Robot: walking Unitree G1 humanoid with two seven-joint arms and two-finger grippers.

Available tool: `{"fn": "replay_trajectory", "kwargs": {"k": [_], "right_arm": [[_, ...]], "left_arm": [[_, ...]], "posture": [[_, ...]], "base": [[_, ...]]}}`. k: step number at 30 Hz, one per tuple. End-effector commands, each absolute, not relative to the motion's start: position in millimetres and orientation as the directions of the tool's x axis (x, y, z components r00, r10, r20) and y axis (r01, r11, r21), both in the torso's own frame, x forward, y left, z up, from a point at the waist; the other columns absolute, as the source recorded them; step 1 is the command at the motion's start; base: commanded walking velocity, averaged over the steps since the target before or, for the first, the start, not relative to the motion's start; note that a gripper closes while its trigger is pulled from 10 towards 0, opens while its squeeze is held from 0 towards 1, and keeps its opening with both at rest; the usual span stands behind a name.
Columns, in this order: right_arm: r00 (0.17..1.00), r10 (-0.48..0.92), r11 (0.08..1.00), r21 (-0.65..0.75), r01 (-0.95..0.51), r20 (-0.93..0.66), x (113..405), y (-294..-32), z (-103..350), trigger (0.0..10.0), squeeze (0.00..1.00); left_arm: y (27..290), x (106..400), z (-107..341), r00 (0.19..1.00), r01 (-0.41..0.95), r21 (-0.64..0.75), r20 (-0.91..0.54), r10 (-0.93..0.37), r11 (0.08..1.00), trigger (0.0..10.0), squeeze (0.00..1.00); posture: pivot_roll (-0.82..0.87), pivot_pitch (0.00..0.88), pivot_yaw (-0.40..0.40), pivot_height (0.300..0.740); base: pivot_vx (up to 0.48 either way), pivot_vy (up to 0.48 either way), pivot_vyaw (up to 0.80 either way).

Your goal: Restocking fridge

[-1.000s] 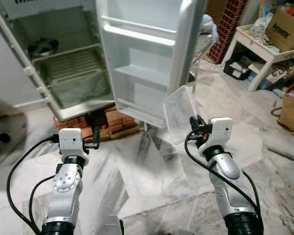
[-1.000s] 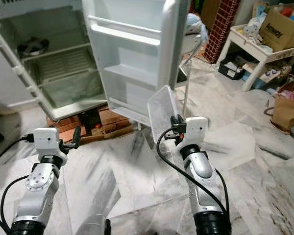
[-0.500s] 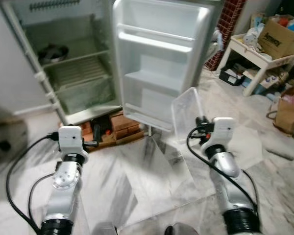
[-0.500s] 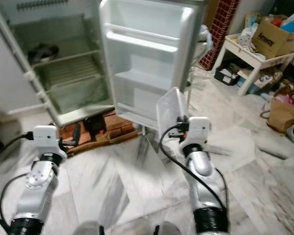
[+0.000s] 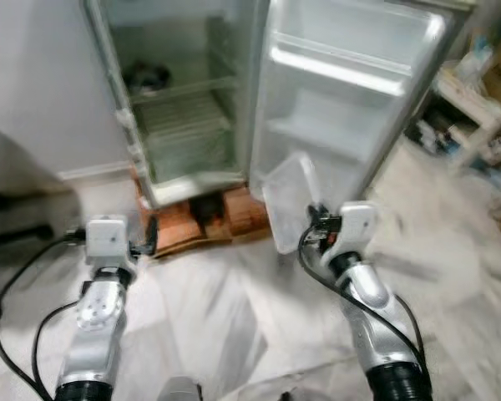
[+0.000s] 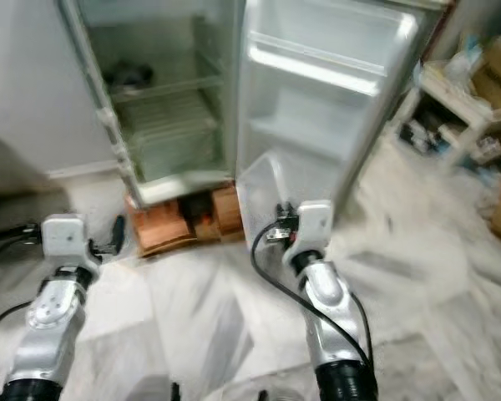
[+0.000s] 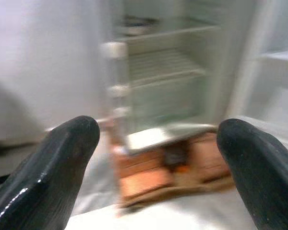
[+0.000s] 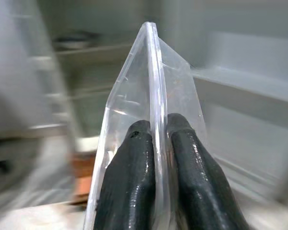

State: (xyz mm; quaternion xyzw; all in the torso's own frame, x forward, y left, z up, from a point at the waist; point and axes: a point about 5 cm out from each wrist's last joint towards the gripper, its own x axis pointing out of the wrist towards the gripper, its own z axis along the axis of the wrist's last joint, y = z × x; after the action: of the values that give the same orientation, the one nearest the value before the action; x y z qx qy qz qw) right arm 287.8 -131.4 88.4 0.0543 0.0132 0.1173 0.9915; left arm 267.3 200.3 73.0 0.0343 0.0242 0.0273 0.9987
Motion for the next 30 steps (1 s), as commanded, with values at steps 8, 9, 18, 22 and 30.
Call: {"fn": "replay_trajectory", "kwargs": {"k": [8,9,18,22,30], "right_arm": [[0.976,0.22,0.969,0.112,-0.219,0.007,289.4,-141.2,93.0,10.0,0.0],[0.976,0.217,0.97,0.108,-0.216,0.007,289.8,-141.9,93.2,10.0,0.0],[0.976,0.218,0.969,0.116,-0.218,0.01,290.8,-141.4,93.1,10.0,0.0],[0.975,0.222,0.967,0.123,-0.222,0.01,289.9,-140.5,92.2,10.0,0.0],[0.973,0.232,0.967,0.107,-0.231,0.006,289.0,-143.5,91.1,10.0,0.0]], "left_arm": [[187.4,266.0,72.8,0.999,0.012,0.023,-0.039,-0.011,1.0,10.0,0.0],[186.8,265.9,73.1,0.999,0.016,0.019,-0.036,-0.016,1.0,10.0,0.0],[186.2,266.8,74.8,0.999,0.029,0.026,-0.026,-0.028,0.999,10.0,0.0],[183.5,266.5,76.6,0.999,0.032,0.023,-0.023,-0.032,0.999,10.0,0.0],[183.1,267.7,76.1,0.999,0.032,0.023,-0.023,-0.031,0.999,10.0,0.0]], "posture": [[0.06,0.071,-0.053,0.74],[0.06,0.07,-0.052,0.74],[0.06,0.069,-0.049,0.74],[0.06,0.068,-0.049,0.74],[0.06,0.066,-0.049,0.74]], "base": [[0.117,0.0,0.39],[0.401,0.0,0.0],[0.417,0.0,0.0],[0.461,0.0,0.0],[0.452,0.0,0.0]]}}
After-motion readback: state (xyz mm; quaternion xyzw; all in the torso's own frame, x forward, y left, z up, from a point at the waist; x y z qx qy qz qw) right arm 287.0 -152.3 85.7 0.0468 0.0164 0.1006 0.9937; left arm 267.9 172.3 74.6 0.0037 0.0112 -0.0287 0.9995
